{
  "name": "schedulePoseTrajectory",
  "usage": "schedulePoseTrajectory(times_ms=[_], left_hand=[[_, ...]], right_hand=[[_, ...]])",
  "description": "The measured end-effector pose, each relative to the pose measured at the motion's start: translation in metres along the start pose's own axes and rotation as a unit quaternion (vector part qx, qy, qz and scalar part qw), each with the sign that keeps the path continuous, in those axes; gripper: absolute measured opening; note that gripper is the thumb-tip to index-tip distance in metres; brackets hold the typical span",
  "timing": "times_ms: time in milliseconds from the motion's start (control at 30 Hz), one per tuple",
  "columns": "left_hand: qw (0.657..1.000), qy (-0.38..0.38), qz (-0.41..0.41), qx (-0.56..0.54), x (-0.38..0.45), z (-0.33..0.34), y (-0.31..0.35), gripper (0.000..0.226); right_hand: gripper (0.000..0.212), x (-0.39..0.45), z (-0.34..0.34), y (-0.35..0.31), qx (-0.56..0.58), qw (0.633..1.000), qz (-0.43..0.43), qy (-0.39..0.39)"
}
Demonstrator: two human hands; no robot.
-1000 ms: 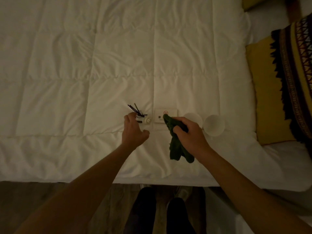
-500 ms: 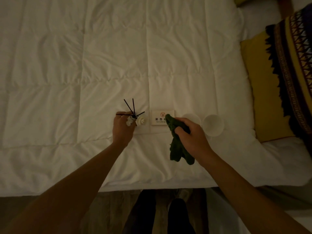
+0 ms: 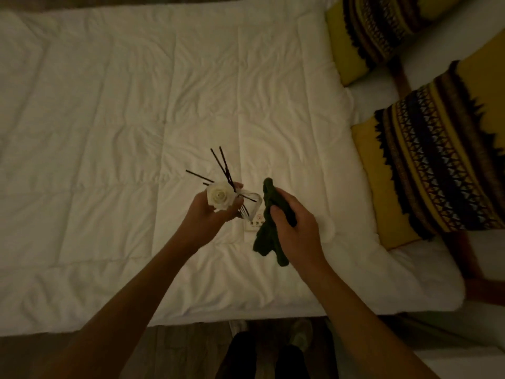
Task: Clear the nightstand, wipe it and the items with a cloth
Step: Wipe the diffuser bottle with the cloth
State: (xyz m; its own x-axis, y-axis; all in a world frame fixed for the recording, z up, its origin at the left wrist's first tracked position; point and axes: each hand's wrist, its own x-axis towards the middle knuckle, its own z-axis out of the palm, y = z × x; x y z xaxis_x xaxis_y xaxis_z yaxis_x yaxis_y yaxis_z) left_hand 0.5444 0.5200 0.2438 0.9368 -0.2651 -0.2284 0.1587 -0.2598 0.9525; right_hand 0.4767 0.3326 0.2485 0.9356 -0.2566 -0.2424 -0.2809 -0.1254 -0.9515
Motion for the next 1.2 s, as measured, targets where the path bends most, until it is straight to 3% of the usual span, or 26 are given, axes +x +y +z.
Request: schedulePoseTrajectory(times_ms=[200, 433, 567, 700, 867, 1200], left_hand=[[0.997, -0.012, 0.048, -0.057, -0.030, 0.008, 0.098, 0.038], [0.996, -0.026, 0.065, -0.056, -0.075, 0.042, 0.139, 0.020], [0.994, -0.018, 0.061, -0.092, -0.094, 0.059, 0.144, 0.025], [0.991, -0.033, 0.061, -0.113, -0.107, 0.069, 0.149, 0.028], [0.984, -0.052, 0.066, -0.158, -0.107, 0.078, 0.154, 0.035], [0.994, 0.067, 0.087, 0.026, -0.108, 0.113, 0.169, 0.032]], right_hand=[[0.046, -0.050, -0.024, -0.060, -0.036, 0.988, -0.135, 0.062], [0.047, -0.085, -0.057, -0.095, -0.118, 0.970, -0.199, 0.067], [0.049, -0.097, -0.071, -0.103, -0.101, 0.976, -0.187, 0.044], [0.034, -0.099, -0.087, -0.105, -0.100, 0.977, -0.182, 0.041], [0.023, -0.093, -0.100, -0.107, 0.050, 0.998, -0.033, 0.024], [0.031, -0.102, -0.094, -0.100, 0.001, 0.978, -0.104, 0.182]])
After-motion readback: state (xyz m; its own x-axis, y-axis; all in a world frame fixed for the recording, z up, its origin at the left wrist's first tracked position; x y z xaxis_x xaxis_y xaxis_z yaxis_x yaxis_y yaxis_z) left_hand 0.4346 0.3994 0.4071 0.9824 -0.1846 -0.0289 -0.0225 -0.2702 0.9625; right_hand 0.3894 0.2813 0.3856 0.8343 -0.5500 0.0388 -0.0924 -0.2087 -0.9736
